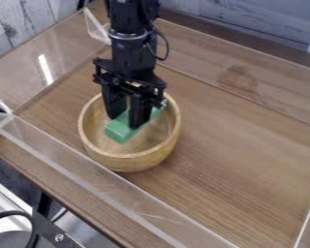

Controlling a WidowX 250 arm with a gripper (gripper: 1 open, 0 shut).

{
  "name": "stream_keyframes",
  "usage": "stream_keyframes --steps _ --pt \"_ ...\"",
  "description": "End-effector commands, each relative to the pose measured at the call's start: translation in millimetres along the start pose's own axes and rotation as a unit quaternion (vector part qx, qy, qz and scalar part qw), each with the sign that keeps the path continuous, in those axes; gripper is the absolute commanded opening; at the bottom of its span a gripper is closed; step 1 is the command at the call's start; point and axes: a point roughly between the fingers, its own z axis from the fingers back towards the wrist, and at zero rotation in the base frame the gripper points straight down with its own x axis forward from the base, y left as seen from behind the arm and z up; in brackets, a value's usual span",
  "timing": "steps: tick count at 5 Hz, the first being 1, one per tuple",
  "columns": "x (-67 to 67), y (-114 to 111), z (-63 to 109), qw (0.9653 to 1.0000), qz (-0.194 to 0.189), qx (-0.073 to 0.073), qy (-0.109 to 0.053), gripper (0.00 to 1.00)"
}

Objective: Put the green block in the brown bowl

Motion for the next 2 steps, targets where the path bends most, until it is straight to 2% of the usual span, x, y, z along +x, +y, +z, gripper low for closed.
stream_keyframes --steps 1,2 --pt "10.6 0.2 12.1 0.9997 -0.002 0.006 -0.025 0.0" --pt "11.5 -1.7 10.9 0.9997 -0.003 0.005 -0.023 0.0"
